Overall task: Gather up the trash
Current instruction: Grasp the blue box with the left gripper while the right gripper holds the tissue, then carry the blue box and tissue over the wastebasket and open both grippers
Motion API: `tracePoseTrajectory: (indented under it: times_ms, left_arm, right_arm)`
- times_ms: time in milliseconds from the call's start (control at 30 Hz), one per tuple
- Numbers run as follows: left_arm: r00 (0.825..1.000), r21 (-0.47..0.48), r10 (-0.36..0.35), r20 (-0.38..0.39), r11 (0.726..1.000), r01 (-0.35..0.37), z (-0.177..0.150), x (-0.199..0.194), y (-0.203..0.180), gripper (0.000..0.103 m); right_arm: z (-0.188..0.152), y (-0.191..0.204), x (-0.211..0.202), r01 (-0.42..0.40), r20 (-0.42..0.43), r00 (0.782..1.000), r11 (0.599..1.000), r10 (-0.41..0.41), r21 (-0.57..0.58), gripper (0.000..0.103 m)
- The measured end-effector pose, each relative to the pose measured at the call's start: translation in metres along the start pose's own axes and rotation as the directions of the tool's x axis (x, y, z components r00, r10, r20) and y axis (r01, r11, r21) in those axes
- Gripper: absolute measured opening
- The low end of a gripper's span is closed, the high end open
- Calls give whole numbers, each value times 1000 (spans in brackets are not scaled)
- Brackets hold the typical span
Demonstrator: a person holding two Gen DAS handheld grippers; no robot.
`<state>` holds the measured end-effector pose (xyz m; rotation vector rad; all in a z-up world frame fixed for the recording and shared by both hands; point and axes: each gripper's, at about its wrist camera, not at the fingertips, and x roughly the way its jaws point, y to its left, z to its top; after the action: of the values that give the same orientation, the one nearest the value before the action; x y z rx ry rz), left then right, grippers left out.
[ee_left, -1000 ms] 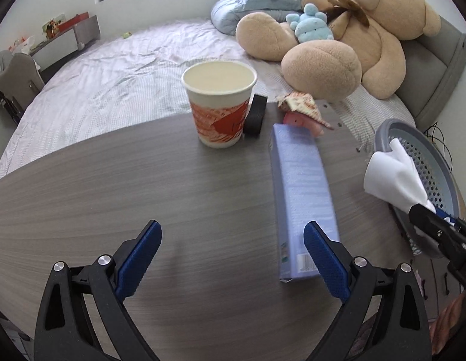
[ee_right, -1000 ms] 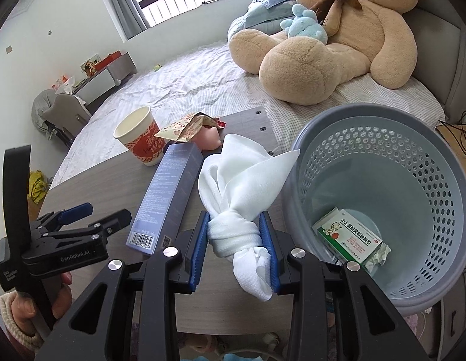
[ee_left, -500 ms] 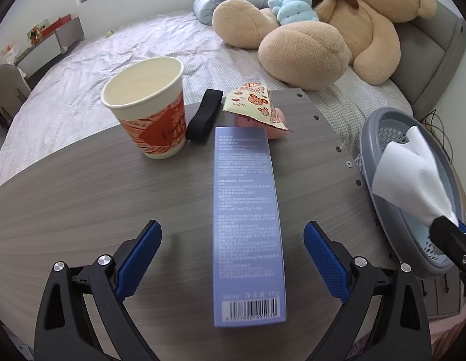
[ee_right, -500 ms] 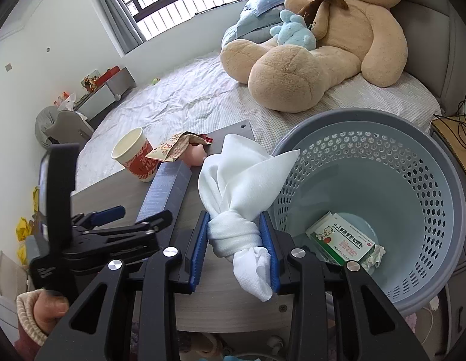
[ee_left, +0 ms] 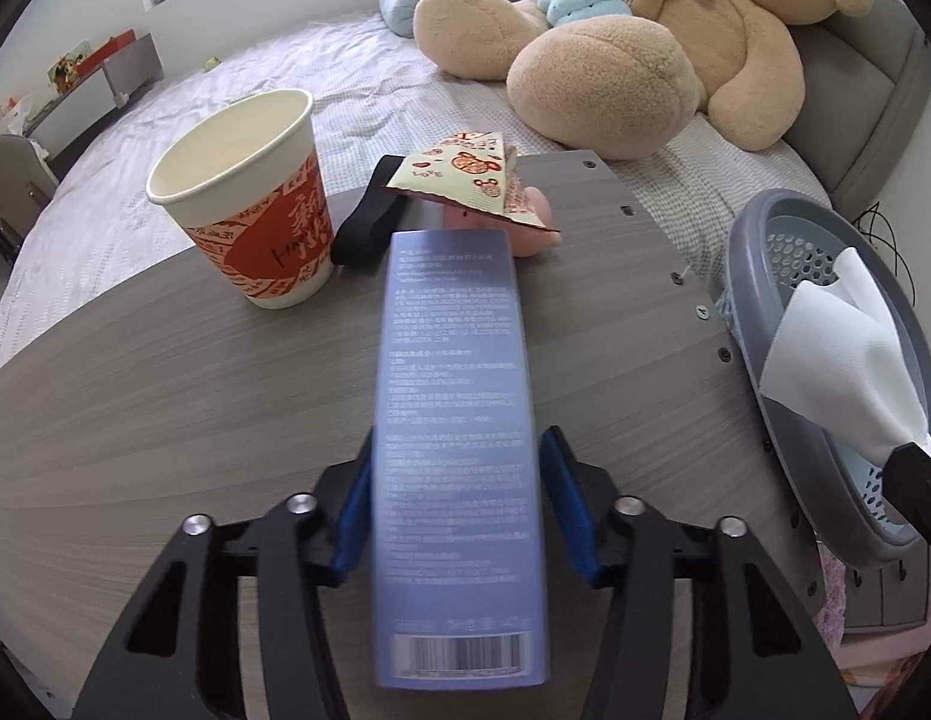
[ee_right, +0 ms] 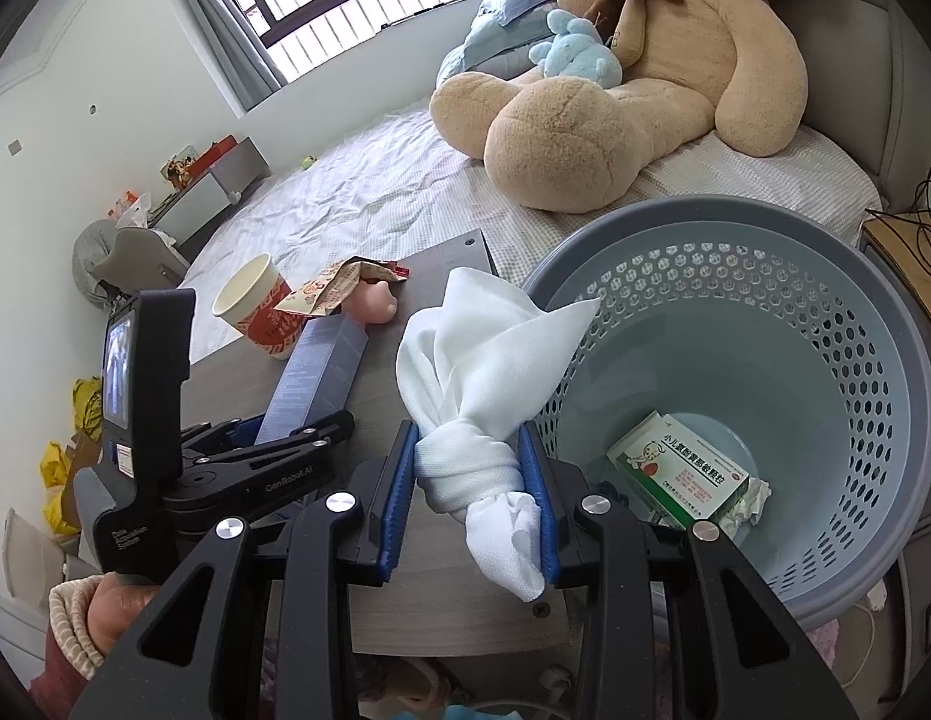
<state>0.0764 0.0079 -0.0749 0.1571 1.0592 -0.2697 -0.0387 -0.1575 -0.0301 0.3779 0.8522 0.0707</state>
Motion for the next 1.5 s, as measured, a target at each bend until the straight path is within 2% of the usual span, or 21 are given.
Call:
tracePoseTrajectory:
  times_ms: [200,500,700,900,1167,1500]
  left_arm:
    - [1000,10,-9,16,1000,9,-9,-12,-1,42]
    - [998,9,-1,66,1000,0,-34,-53,8,42]
    - [996,20,-3,89,1000,2,-37,-73,3,42]
    - [991,55,-30,128,998,23,-23,-85,-29,43]
    - [986,151,-105,133,985,85,3,-79,-96,43]
    - [982,239,-166,87,961,141,16,-56,-162,43]
  right_arm:
    - [-1,2,0,1,-5,1000,1000,-1,-6,33]
    - [-3,9,0,-4,-4,1000,1000,4,-22,33]
    - [-2,-2,-4,-7,13,1000,1000,7,-3,33]
    - [5,-24,-19,0,53,999,1000,-1,20,33]
    - [14,-81,-50,61,111,991,993,-72,96,33]
    - [21,-131,-62,113,110,986,984,-129,137,33]
